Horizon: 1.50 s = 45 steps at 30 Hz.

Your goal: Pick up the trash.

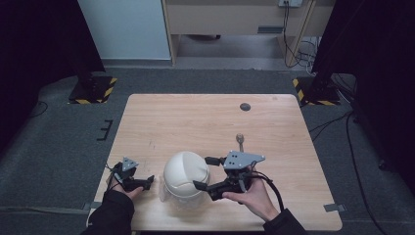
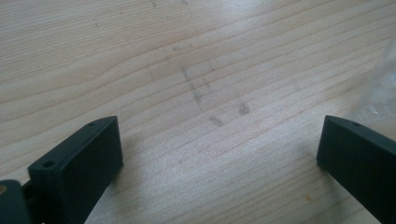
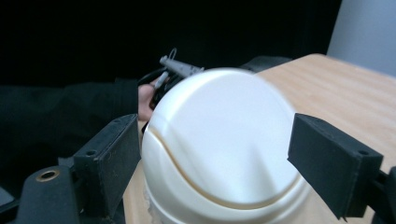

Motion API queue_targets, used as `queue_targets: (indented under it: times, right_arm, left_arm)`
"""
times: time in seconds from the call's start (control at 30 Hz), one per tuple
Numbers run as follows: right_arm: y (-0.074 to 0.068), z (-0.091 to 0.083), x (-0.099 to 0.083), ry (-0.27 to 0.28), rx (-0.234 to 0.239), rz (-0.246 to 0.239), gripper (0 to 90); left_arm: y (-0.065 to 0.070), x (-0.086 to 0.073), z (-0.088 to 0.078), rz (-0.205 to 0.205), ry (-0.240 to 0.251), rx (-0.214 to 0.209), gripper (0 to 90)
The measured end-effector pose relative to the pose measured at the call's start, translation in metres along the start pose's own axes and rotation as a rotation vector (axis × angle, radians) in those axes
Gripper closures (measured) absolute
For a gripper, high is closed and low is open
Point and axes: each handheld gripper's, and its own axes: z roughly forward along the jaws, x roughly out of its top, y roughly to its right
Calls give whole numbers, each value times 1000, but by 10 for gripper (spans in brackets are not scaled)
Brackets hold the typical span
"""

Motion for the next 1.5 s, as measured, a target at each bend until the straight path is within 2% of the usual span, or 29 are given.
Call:
queue_targets:
  times: [0.3,0.77,0.97,1.1,1.2,1.3,1.37,1.5]
  right_arm:
    - [-5,24,-20,-93,45,8,194]
    - [-8,36,-22,-94,114,60,237]
    - [-3,21,-13,-52,87,61,239]
    - [7,2,-4,-11,32,62,242]
    - [19,-15,2,28,-28,74,246]
    - [33,-32,6,55,-118,74,249]
    - [43,-41,7,72,-176,92,239]
    - [65,-54,1,95,-330,127,194]
  left_arm:
    - [0,0,0,5,-1,-3,0]
    - [0,0,0,5,-2,-5,0]
    - [0,0,0,8,-1,-6,0]
    - [0,0,0,8,-1,-7,0]
    - [0,0,0,8,-1,-7,0]
    - [0,0,0,8,-1,-7,0]
    - [0,0,0,8,-1,-7,0]
    - [0,0,0,8,-1,-7,0]
